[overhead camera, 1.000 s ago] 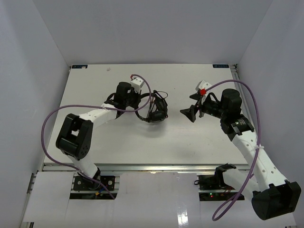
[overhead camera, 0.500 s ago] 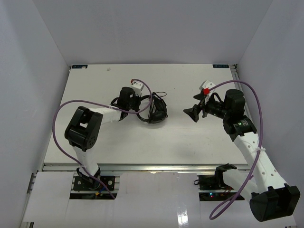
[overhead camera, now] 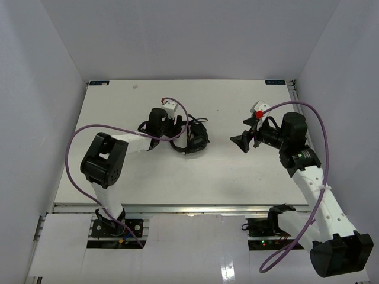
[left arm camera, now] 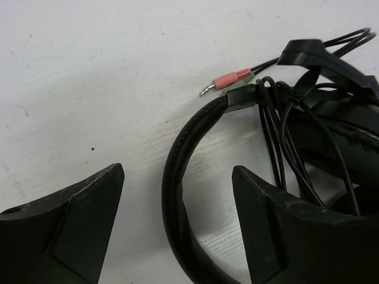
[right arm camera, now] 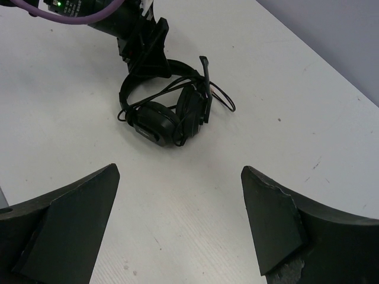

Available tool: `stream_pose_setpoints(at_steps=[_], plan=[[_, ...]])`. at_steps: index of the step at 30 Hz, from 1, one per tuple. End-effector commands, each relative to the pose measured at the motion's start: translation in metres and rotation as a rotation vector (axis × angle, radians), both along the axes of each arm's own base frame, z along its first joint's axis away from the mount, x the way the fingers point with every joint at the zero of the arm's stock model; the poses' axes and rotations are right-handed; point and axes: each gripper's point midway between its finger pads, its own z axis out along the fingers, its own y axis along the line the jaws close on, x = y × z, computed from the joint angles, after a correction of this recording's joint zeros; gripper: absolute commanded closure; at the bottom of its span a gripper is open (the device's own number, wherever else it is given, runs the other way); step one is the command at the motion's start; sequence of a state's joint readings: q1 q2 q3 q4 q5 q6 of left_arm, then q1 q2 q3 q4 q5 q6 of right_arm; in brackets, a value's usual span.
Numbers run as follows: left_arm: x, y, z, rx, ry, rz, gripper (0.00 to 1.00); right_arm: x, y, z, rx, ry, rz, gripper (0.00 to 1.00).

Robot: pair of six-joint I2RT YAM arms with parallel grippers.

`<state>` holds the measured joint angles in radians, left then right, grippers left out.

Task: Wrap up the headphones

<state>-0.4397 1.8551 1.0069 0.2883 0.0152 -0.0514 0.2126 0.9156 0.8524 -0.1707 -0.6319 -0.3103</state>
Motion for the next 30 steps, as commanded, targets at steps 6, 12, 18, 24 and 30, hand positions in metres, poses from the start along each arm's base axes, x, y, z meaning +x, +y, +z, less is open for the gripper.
stream_pose_setpoints(at_steps=[6,12,18,24,30], plan=[[-0.014,0.013,0.093,-0.045,-0.150,-0.001,0.12,0.000,-0.010,0.000,-0.012,-0.006,-0.046,0.10],[-0.055,0.041,0.143,-0.076,-0.192,0.059,0.02,0.008,-0.027,-0.006,-0.013,0.068,-0.195,0.10],[-0.143,0.054,0.220,-0.317,-0.217,0.029,0.02,0.004,-0.048,-0.004,0.013,0.091,-0.311,0.10],[-0.205,0.061,0.229,-0.416,-0.218,-0.053,0.02,0.005,-0.072,-0.006,0.053,0.113,-0.453,0.10],[-0.232,0.069,0.215,-0.424,-0.241,-0.079,0.02,0.001,-0.088,-0.006,0.095,0.122,-0.534,0.10]])
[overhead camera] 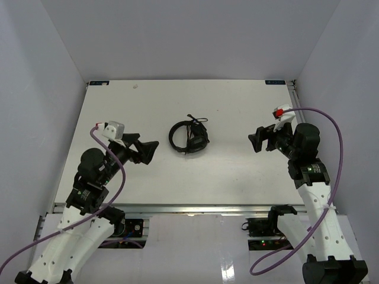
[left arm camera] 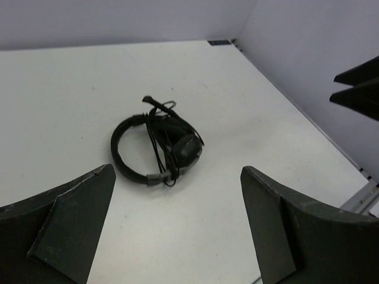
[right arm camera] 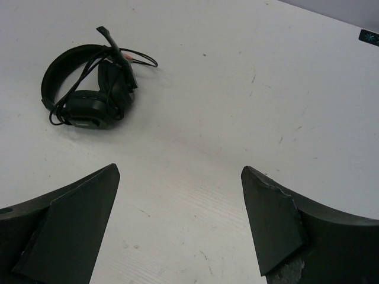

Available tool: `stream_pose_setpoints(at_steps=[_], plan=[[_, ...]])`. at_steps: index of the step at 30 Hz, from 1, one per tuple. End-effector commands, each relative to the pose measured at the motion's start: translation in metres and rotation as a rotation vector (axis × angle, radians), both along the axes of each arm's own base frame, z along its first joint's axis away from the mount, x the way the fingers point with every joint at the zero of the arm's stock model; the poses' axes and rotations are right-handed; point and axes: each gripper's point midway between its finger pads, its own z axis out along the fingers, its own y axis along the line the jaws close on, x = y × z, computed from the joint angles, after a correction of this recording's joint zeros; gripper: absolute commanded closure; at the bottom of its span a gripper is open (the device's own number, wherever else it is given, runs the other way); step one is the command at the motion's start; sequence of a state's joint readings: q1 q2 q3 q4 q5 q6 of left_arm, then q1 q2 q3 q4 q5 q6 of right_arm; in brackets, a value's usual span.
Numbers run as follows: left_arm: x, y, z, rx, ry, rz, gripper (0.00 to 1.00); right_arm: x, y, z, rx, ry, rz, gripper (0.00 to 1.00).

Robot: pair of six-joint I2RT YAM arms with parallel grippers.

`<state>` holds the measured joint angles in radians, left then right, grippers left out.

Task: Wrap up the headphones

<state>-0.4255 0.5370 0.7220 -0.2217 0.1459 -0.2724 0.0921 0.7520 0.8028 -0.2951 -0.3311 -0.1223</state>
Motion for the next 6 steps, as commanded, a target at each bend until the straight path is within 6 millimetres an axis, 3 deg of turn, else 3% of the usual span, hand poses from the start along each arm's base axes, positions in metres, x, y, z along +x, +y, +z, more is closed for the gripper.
stream_pose_setpoints(at_steps=[1,6], plan=[[-0.0166,-0.0020,-0.0378,0.017,0.105,-0.045,0.02,-0.0012,-0.0143,0.0043,0.043,-0.001,-0.093,0.10],[-0.0224,-0.0008,-0.0400,0.003,0.101,-0.049,0.02,-0.0008,-0.0223,0.0043,0.039,-0.003,-0.137,0.10]])
